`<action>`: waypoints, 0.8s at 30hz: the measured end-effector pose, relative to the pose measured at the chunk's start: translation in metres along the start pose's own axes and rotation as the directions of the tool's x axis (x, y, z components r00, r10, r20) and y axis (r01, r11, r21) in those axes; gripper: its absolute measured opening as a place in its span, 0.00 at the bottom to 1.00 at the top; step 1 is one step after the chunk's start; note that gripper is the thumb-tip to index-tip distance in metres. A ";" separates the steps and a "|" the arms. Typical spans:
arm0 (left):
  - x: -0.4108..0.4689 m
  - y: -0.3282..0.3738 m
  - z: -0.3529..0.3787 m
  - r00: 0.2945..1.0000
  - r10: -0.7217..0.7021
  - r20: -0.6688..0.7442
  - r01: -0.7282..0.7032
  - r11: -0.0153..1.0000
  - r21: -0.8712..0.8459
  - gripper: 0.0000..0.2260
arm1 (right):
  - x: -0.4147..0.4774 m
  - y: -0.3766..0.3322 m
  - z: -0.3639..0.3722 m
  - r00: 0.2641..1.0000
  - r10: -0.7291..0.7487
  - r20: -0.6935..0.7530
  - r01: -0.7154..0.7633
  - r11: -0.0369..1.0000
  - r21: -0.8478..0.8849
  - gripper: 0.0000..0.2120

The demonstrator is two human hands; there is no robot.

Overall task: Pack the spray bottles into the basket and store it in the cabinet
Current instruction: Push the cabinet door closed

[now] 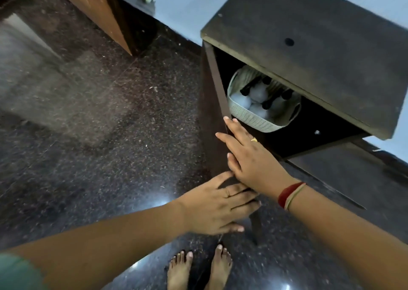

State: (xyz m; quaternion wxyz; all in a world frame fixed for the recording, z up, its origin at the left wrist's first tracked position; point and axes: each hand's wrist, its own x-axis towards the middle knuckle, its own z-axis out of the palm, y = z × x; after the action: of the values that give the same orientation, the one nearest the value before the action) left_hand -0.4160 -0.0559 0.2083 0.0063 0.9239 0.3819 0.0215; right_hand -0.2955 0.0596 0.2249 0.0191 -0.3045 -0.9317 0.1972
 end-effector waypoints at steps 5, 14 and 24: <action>0.055 0.007 0.008 0.999 -0.035 0.021 0.033 0.995 0.094 0.29 | -0.008 0.041 -0.026 0.993 -0.061 0.100 0.082 0.971 -0.225 0.27; 0.137 0.016 0.011 0.979 -0.203 0.023 0.199 0.973 0.119 0.31 | -0.015 0.095 -0.060 0.997 -0.065 0.041 0.076 0.740 -0.668 0.33; 0.194 -0.008 0.016 0.952 -0.290 0.097 0.275 0.951 0.140 0.31 | -0.010 0.135 -0.080 0.979 0.131 -0.159 -0.206 0.641 -0.740 0.40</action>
State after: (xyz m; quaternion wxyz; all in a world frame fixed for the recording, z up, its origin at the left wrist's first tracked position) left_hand -0.2837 0.0873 0.1991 -0.0260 0.8580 0.5098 -0.0573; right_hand -0.1988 0.1818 0.2478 -0.0850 -0.3791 -0.8951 -0.2188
